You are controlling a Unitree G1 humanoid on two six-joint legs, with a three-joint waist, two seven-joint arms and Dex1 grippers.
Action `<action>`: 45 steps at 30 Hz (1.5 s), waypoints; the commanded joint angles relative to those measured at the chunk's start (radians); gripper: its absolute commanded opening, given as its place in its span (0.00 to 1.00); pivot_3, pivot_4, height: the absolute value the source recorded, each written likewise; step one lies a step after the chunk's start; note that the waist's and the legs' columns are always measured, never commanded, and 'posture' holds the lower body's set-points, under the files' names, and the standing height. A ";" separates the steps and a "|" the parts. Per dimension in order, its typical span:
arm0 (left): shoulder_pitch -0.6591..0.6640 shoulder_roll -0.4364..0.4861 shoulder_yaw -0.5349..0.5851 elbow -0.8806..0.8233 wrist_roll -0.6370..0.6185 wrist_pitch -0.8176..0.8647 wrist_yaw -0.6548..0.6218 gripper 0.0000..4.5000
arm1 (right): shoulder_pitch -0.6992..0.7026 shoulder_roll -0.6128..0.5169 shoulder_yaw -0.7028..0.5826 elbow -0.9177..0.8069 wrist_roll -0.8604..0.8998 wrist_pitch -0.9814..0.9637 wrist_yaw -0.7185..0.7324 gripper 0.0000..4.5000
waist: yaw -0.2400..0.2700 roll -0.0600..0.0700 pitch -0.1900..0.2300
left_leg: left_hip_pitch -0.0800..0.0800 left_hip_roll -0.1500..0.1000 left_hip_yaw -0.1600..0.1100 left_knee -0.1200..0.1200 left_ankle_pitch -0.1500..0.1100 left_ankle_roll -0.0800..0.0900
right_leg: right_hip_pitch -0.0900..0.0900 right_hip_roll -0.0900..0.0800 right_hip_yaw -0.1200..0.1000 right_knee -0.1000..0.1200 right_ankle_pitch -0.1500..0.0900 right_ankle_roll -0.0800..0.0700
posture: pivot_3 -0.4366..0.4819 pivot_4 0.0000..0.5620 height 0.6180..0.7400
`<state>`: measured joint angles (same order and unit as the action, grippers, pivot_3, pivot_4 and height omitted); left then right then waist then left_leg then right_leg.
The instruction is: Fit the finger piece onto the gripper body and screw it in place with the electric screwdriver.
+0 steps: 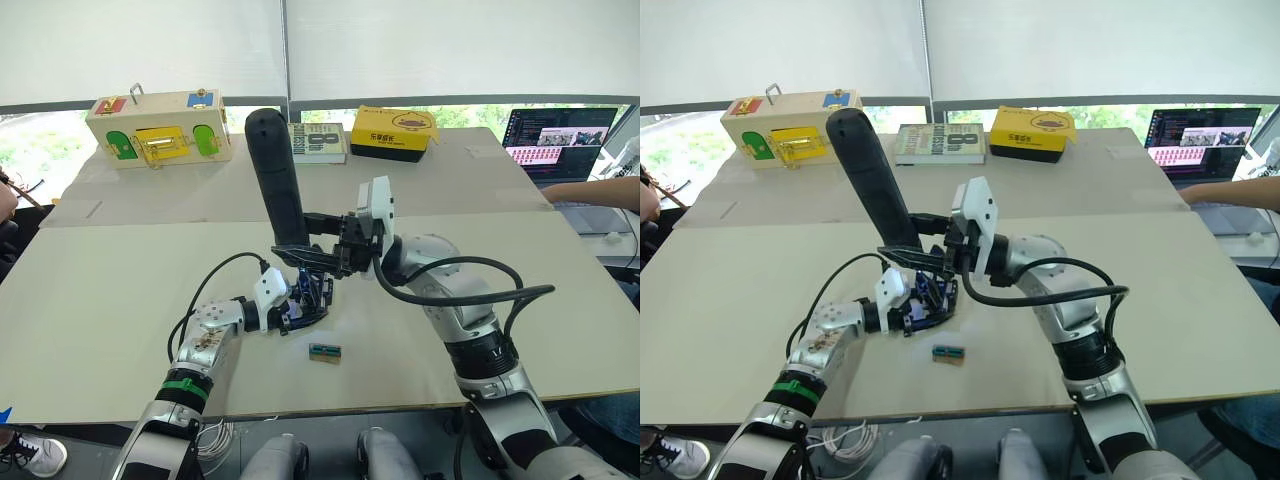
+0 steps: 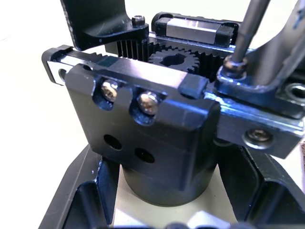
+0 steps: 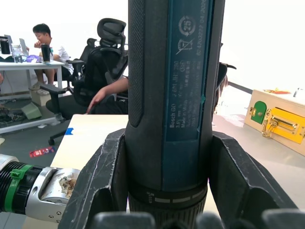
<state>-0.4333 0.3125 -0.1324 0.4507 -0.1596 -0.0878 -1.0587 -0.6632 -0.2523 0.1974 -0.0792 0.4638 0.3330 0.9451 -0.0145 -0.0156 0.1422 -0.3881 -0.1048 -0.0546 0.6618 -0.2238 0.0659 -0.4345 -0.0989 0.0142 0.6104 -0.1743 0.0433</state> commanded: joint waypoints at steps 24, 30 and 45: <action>0.009 -0.004 -0.028 0.028 0.025 0.015 0.024 0.54 | -0.099 0.019 -0.165 -0.128 0.240 0.044 0.066 0.43 | 0.003 0.000 0.001 | -0.010 0.000 0.000 0.000 0.000 0.000 | -0.006 -0.001 0.000 0.000 0.000 0.000 | 0.48 0.27 1.00; 0.012 -0.004 -0.020 0.029 0.015 0.022 0.038 0.54 | -0.113 0.001 -0.171 -0.161 0.274 0.068 0.072 0.43 | 0.004 0.000 0.001 | -0.009 0.000 0.000 0.000 0.000 0.000 | -0.004 -0.001 0.000 0.000 0.000 0.000 | 0.48 0.27 1.00; 0.086 0.073 0.031 -0.051 -0.046 0.064 -0.011 0.99 | -0.069 -0.229 -0.317 -0.364 0.517 0.282 0.003 0.43 | -0.002 0.000 0.001 | -0.010 0.000 0.000 0.000 0.000 0.000 | -0.005 -0.006 -0.001 -0.001 0.000 0.000 | 0.48 0.27 1.00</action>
<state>-0.3865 0.3519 -0.1248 0.3920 -0.1983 -0.0530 -1.0549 -0.7318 -0.4636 -0.0629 -0.4000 0.9344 0.6049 0.9616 -0.0161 -0.0157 0.1428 -0.3979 -0.1040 -0.0546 0.6612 -0.2237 0.0660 -0.4398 -0.1053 0.0132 0.6096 -0.1748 0.0428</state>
